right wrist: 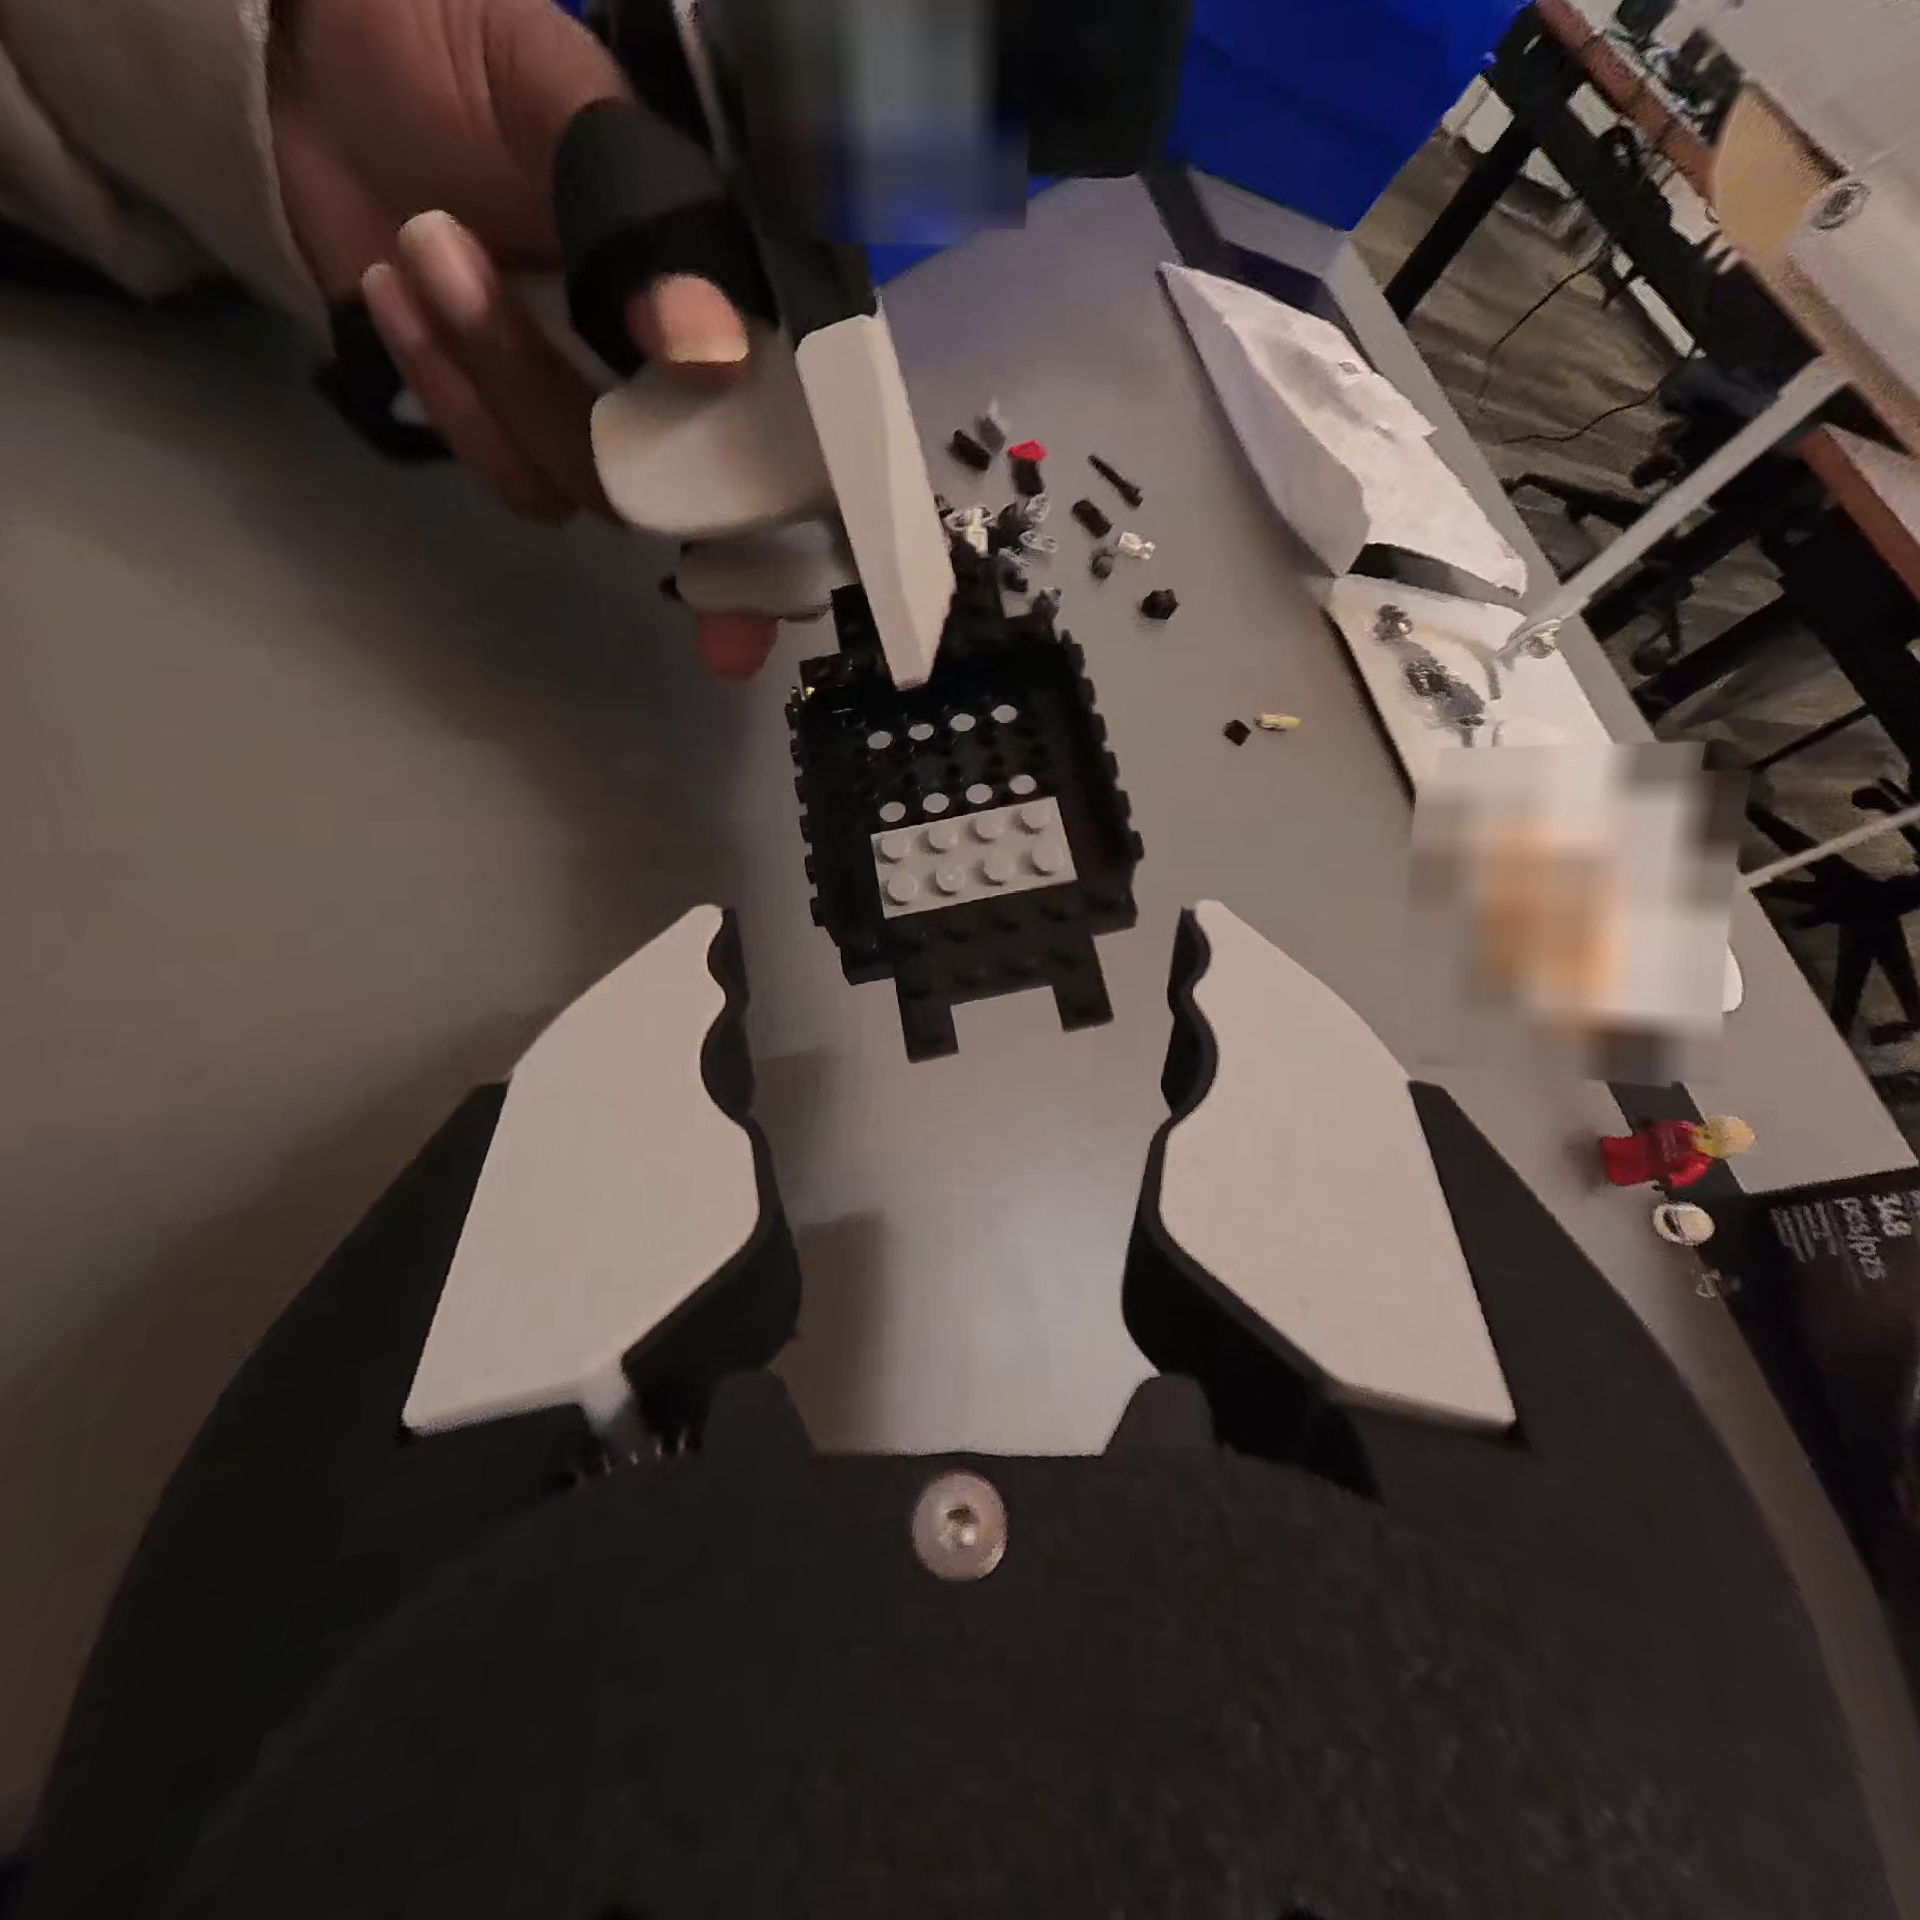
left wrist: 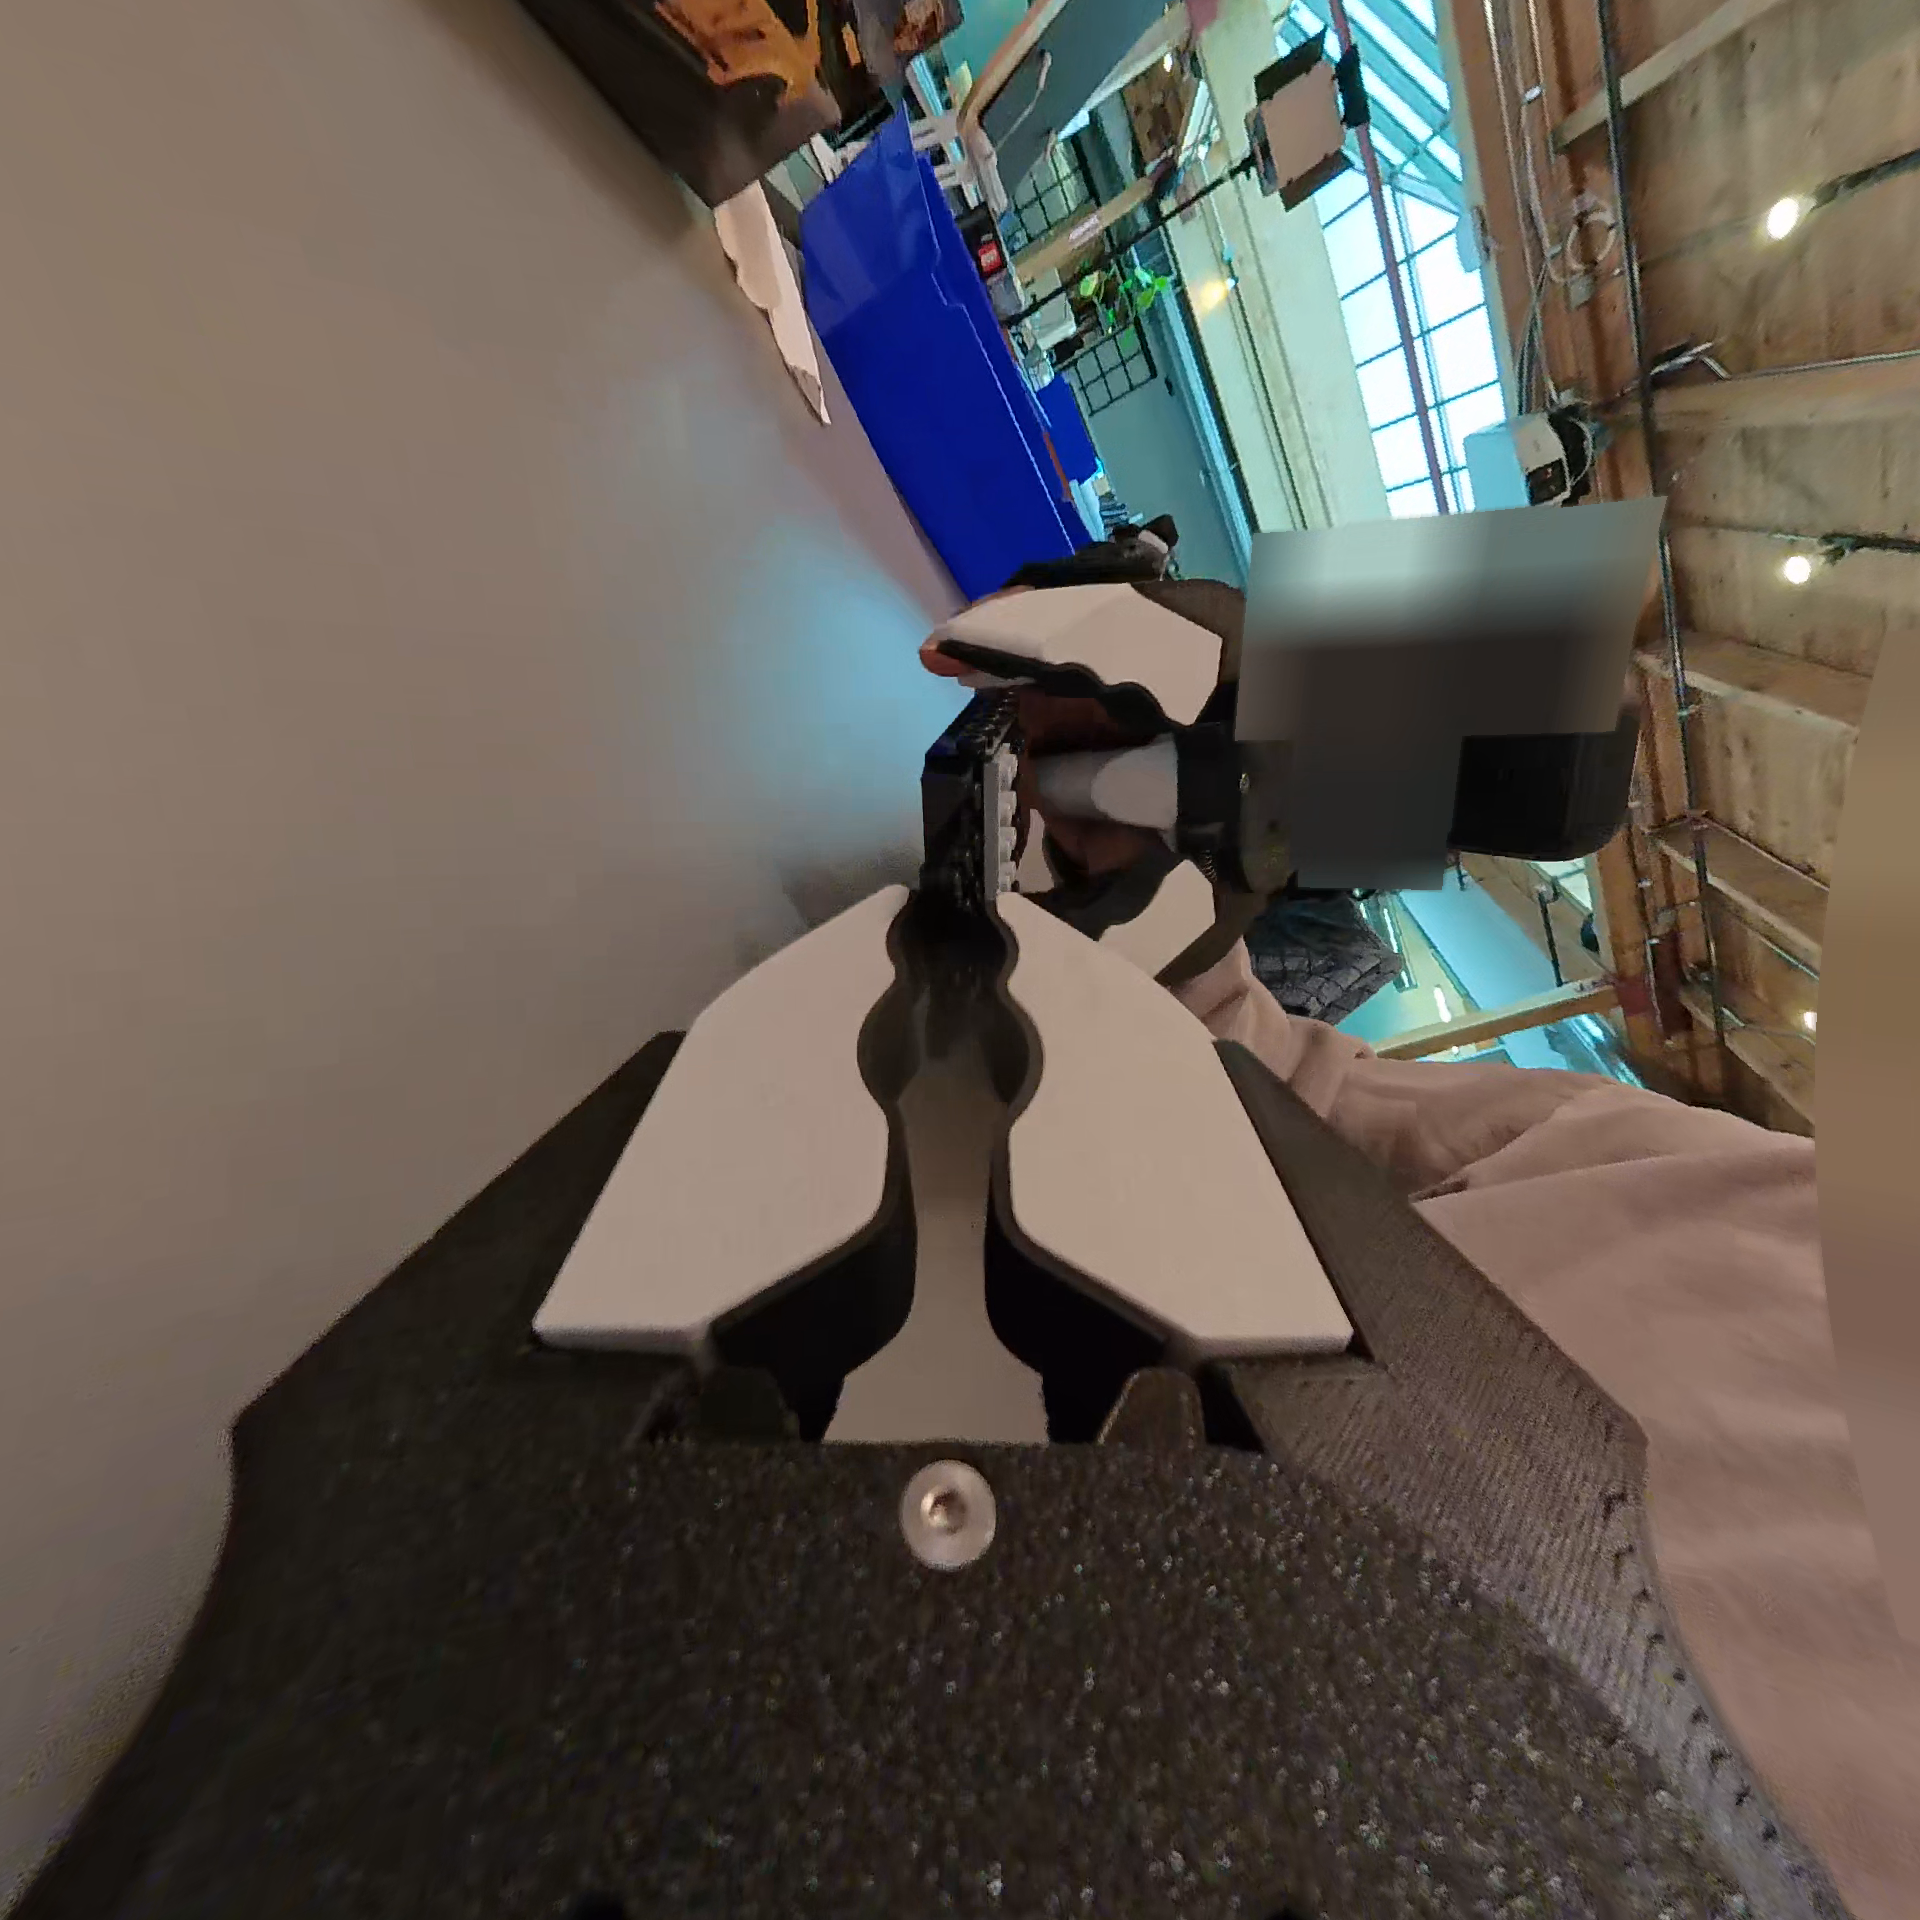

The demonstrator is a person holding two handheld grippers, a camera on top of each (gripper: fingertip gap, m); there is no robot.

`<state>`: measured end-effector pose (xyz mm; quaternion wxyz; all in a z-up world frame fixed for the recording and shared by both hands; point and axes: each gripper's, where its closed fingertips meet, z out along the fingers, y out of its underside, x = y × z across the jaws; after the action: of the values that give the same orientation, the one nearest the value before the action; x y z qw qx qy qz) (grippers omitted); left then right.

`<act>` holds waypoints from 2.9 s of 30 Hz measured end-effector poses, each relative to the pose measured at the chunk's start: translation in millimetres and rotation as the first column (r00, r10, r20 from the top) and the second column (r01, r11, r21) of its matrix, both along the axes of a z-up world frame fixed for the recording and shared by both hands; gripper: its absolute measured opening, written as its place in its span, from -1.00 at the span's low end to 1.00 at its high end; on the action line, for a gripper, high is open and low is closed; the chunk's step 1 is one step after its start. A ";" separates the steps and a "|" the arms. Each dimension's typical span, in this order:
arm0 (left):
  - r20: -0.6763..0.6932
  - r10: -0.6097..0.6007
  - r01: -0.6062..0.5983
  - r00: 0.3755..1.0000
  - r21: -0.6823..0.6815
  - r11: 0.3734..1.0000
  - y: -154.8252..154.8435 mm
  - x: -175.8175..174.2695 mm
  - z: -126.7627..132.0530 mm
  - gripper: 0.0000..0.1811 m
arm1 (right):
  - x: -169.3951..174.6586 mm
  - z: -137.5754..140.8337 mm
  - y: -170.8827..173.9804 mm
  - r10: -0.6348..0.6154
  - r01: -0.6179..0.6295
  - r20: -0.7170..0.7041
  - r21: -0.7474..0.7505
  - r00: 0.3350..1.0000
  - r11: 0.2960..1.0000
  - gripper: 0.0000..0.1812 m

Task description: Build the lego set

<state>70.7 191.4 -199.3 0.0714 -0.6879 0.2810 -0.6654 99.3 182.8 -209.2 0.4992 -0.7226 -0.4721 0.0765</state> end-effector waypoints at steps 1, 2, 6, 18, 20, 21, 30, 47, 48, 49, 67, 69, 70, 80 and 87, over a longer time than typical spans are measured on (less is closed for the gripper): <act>-0.007 -0.011 0.011 1.000 0.007 1.000 -2.2 0.4 -1.2 -0.90 | -2.3 -2.0 -2.0 0.017 -0.017 0.000 -0.003 1.000 1.000 -0.15; -0.014 -0.020 0.020 1.000 0.015 1.000 -4.5 0.9 -2.4 -0.90 | -4.6 -3.4 -3.7 0.030 -0.030 0.001 -0.003 1.000 1.000 -0.17; -0.038 -0.056 0.058 0.998 0.058 0.997 -13.8 2.8 -6.7 -0.90 | -6.1 -7.8 -5.8 0.030 -0.033 0.072 0.040 0.997 0.999 -0.30; 0.041 -0.106 0.076 0.994 0.449 0.890 -21.2 2.0 10.3 -0.85 | -8.2 4.0 -13.5 0.059 -0.058 -0.047 0.020 0.997 0.998 -0.30; 0.042 -0.102 0.062 0.994 0.552 0.832 -20.2 1.2 10.7 -0.81 | -9.4 5.2 -14.9 0.067 -0.066 -0.057 0.020 0.996 0.998 -0.30; 0.057 -0.106 0.052 0.993 0.589 0.807 -20.8 0.8 12.8 -0.78 | -10.3 5.8 -15.9 0.073 -0.072 -0.066 0.016 0.995 0.997 -0.30; 0.197 -0.096 -0.112 0.976 0.826 0.552 -18.8 3.1 25.4 -0.45 | -9.5 10.7 -17.2 0.076 -0.075 -0.110 0.012 0.991 0.997 -0.30; 0.034 -0.089 0.001 0.995 0.931 0.366 -15.8 -8.3 17.6 -0.95 | -18.4 6.1 -24.1 0.121 -0.127 -0.148 -0.037 0.982 0.991 -0.30; 0.037 -0.104 0.000 0.994 0.944 0.331 -17.2 -8.5 17.6 -1.00 | -18.6 6.9 -24.2 0.122 -0.130 -0.157 -0.039 0.980 0.991 -0.30; 0.039 -0.102 -0.008 0.994 0.956 0.294 -16.6 -8.1 17.4 -0.99 | -19.0 7.3 -24.6 0.124 -0.133 -0.165 -0.044 0.978 0.990 -0.30; -0.052 -0.051 0.064 0.997 0.960 0.273 -4.7 -11.1 6.8 -0.52 | -13.8 9.4 -23.3 0.119 -0.134 -0.205 -0.058 0.971 0.989 -0.31; -0.071 -0.069 0.087 0.995 0.959 0.271 -7.7 -11.3 3.7 -0.49 | -13.3 11.5 -23.6 0.120 -0.135 -0.215 -0.055 0.969 0.989 -0.31; -0.077 -0.075 0.095 0.994 0.959 0.266 -8.7 -11.4 2.6 -0.49 | -13.5 12.1 -24.1 0.123 -0.138 -0.219 -0.054 0.968 0.989 -0.31; -0.095 -0.114 0.116 0.989 0.973 0.200 -22.1 -8.3 -0.8 -0.52 | -24.2 9.6 -31.9 0.165 -0.188 -0.237 -0.078 0.957 0.979 -0.31; -0.064 -0.115 0.083 0.991 0.981 0.173 -23.0 -8.4 5.6 -0.52 | -26.0 8.4 -33.2 0.169 -0.200 -0.258 -0.098 0.951 0.975 -0.31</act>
<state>62.3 168.3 -193.7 0.4552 -0.4546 0.6845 -0.3430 73.3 149.7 -200.8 0.4996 -0.6892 -0.4659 0.2415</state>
